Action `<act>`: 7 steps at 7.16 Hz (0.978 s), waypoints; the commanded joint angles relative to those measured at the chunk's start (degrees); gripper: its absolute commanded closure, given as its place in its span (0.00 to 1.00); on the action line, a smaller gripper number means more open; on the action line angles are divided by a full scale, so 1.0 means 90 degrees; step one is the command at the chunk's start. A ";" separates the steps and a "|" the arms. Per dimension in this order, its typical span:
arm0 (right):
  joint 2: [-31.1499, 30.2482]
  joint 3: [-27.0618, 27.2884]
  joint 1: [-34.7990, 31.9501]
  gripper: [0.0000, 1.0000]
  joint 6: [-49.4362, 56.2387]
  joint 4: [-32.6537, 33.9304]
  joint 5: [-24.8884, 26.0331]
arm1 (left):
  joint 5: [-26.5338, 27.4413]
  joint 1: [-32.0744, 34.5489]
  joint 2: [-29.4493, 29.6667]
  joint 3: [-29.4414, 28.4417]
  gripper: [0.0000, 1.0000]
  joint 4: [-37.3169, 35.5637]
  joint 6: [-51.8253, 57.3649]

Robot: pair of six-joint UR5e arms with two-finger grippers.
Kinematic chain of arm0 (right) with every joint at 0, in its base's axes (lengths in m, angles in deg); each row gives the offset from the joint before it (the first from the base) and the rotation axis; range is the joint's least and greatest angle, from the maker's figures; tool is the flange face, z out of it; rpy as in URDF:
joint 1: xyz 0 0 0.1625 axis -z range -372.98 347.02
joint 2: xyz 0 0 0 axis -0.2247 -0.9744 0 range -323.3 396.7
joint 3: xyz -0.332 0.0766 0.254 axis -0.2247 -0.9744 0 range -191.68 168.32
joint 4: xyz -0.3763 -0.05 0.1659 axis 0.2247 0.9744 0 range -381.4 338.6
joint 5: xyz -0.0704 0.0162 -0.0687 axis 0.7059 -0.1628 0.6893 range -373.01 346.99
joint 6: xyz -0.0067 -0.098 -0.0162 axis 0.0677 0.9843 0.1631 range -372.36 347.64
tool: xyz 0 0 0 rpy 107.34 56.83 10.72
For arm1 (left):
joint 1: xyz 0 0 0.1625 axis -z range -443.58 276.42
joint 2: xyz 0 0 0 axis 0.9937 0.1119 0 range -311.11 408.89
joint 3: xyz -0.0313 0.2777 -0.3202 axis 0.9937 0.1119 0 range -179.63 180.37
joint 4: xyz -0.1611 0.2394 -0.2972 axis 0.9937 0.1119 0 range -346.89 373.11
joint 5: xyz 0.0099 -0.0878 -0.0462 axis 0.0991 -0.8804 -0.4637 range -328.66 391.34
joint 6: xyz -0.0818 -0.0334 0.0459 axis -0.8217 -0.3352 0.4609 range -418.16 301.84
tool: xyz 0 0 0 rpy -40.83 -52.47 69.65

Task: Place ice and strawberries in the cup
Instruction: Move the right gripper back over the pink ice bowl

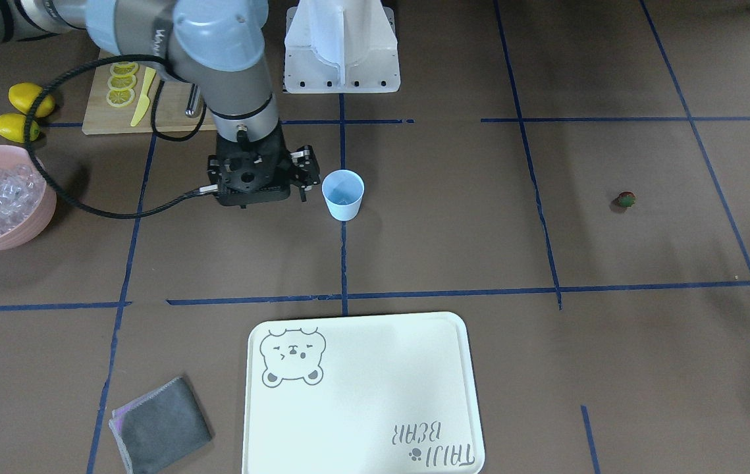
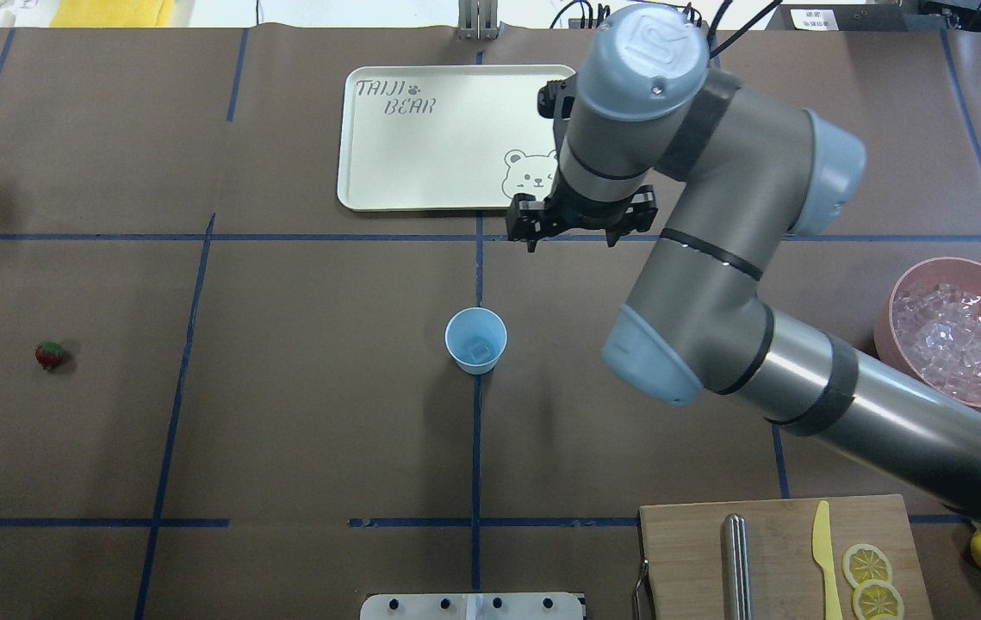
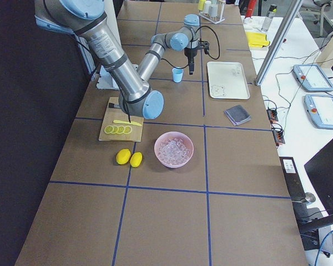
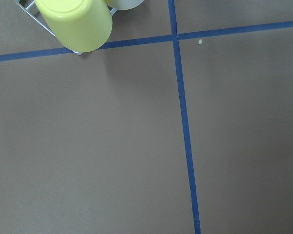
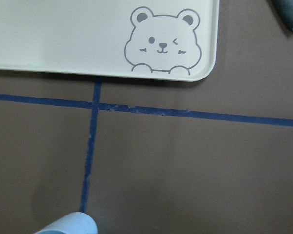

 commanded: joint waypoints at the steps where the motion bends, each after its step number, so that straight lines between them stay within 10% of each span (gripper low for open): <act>1: -0.0894 0.0652 -0.0795 0.01 0.1160 0.0003 -0.0483 | 0.0003 -0.0002 -0.0024 0.0004 0.00 0.0000 0.0000; 7: -0.3755 0.1446 -0.2689 0.01 0.4423 -0.0482 -0.1449 | 0.0003 0.0008 -0.0024 0.0024 0.00 0.0000 0.0000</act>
